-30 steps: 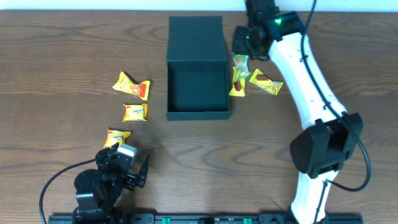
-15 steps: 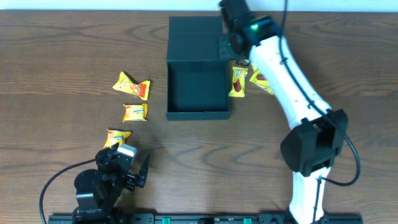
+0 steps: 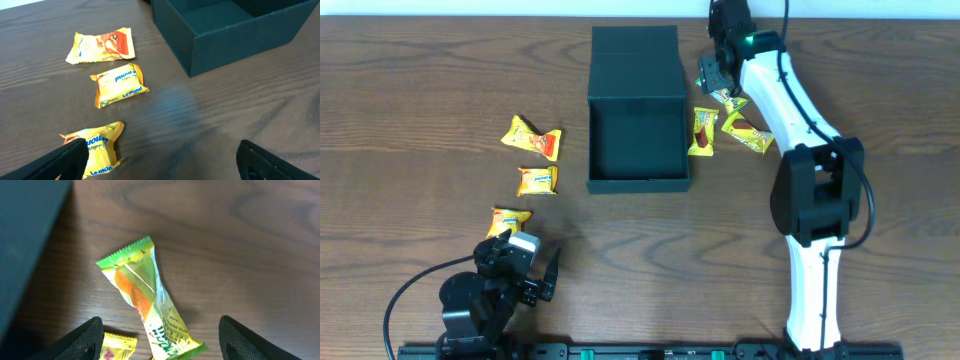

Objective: Pack container
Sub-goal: 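Carry the green packet with the right gripper toward the box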

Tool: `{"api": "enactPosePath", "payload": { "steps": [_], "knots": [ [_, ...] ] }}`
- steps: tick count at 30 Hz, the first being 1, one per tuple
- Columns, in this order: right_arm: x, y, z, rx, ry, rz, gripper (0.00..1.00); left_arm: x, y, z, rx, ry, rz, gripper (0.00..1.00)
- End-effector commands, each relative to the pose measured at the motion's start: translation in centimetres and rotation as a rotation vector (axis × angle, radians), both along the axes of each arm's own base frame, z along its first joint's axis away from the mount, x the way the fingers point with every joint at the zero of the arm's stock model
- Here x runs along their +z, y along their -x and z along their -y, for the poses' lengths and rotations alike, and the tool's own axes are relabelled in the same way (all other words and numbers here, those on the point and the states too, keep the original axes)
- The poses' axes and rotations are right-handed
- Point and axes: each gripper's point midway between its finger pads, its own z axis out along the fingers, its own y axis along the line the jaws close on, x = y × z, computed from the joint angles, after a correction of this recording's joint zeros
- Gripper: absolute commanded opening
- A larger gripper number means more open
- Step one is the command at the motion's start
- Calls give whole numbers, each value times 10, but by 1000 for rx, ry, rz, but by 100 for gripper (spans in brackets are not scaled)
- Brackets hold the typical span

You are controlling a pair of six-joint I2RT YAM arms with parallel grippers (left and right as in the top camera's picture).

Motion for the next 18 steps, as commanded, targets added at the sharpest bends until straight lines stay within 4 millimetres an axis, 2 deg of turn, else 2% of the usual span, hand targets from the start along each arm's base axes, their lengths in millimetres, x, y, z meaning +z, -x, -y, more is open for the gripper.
{"api": "enactPosePath", "payload": {
  "steps": [1,7,12,18],
  "knots": [
    [-13,-3,9,17,42,-18,73,-3,0,0,1,2,-3,95],
    [-41,2,13,18,-2,-85,69,-3,0,0,0,2,-3,95],
    [-44,4,10,28,-31,-97,67,-3,0,0,1,2,-3,95],
    [-62,12,8,34,-41,-142,62,-3,0,0,0,2,-3,95]
  ]
}}
